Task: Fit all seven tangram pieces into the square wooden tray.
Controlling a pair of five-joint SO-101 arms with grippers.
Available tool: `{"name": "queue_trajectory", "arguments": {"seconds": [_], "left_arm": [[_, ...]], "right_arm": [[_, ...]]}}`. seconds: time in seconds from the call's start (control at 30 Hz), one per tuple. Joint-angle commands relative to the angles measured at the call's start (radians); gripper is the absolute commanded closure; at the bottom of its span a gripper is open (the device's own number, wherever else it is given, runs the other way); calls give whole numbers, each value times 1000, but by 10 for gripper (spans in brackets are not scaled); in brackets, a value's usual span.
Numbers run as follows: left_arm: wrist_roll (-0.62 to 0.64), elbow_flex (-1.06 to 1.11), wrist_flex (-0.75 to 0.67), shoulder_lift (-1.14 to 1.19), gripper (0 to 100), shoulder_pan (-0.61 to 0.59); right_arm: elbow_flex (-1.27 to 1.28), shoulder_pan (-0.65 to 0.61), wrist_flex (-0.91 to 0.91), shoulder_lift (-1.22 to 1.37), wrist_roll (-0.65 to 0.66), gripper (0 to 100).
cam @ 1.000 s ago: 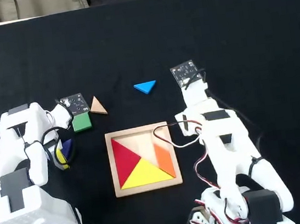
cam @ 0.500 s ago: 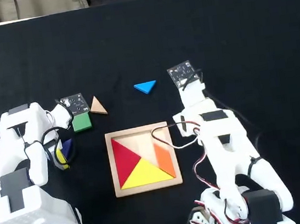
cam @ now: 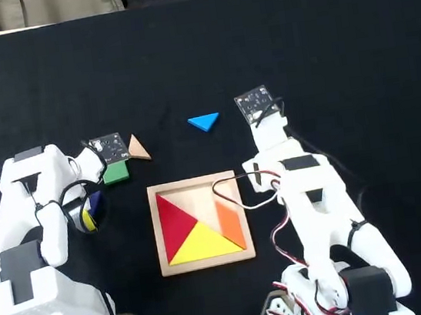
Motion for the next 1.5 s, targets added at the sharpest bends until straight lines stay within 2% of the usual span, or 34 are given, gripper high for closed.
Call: {"name": "queue_trajectory", "arguments": {"seconds": [0.0, 0.17, 0.23, 0.33, 0.47, 0.7, 0.8, 1.0, 1.17, 1.27, 1.47], "left_arm": [[-17, -36, -14, 3, 744, 18], [-17, -31, -11, 3, 744, 13], [-26, -42, 32, 3, 747, 12], [-29, -84, 95, 3, 813, 18], [-28, -102, 106, 11, 912, 19], [-20, -105, 118, 3, 912, 21], [-20, -147, 204, 3, 916, 33], [-18, -305, 485, -6, 917, 84], [-9, -335, 614, -95, 917, 137], [126, -331, 675, -176, 917, 206], [651, -331, 678, -330, 917, 427]], "right_arm": [[-8, -12, -14, 7, 9, 986], [-8, -12, -14, 7, 9, 986], [-8, -12, -14, 7, 9, 986], [-8, -12, -14, 7, 9, 986], [-8, -12, -14, 7, 9, 986], [-8, -12, -14, 7, 9, 986], [-8, -12, -14, 7, 9, 986], [-8, -12, -14, 7, 9, 986], [-8, -12, -14, 7, 9, 986], [-8, -12, -14, 7, 9, 986], [-8, -11, -14, 7, 9, 986]]}}
